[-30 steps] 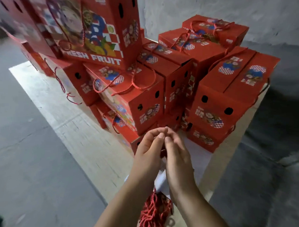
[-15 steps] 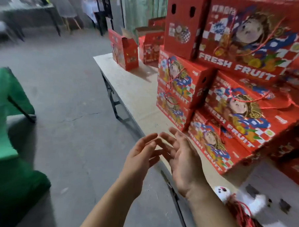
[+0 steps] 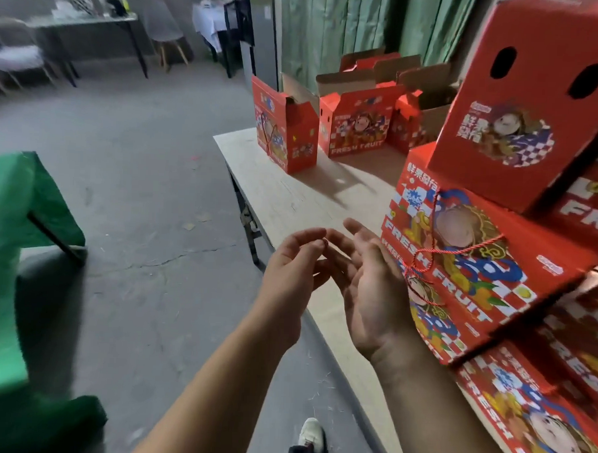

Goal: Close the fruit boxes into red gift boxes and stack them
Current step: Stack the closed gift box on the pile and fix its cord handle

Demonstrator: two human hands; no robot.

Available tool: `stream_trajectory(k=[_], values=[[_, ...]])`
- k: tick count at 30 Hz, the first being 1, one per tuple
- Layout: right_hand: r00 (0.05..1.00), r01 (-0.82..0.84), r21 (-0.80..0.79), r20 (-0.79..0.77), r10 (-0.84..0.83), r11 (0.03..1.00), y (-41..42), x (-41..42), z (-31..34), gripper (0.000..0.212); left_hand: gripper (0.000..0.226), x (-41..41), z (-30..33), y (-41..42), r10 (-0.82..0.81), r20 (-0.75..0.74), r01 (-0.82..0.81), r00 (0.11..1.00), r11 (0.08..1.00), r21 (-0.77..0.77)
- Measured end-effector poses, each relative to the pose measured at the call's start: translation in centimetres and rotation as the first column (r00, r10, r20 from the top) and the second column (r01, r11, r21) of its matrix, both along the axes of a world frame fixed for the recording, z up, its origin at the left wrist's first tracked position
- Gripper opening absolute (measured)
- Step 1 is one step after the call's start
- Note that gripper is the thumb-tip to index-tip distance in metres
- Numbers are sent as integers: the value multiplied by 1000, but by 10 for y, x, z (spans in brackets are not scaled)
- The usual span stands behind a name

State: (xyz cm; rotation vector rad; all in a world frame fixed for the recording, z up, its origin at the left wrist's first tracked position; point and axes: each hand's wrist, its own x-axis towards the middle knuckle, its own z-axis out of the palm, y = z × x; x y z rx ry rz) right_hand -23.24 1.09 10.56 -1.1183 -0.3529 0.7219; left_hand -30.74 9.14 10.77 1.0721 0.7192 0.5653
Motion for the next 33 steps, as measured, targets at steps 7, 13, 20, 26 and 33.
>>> stream_trajectory(k=[7,13,20,26,33], values=[[998,-18,-37,-58,16,999,126,81,17,28,19,78,0,122,24,10,-24,1000,1000,20],[1000,-14,-137,-21,11,990,235,126,3,26,19,127,-19,224,33,7,-33,999,999,-35],[982,101,-251,177,-57,963,427,208,-29,28,21,213,-40,409,-75,2,75,997,997,-1],[943,264,-564,323,-86,783,574,290,-54,68,32,286,-59,576,-133,-74,136,988,989,51],[835,528,-613,499,-230,588,606,336,-94,20,71,346,-86,699,-130,-355,259,926,901,348]])
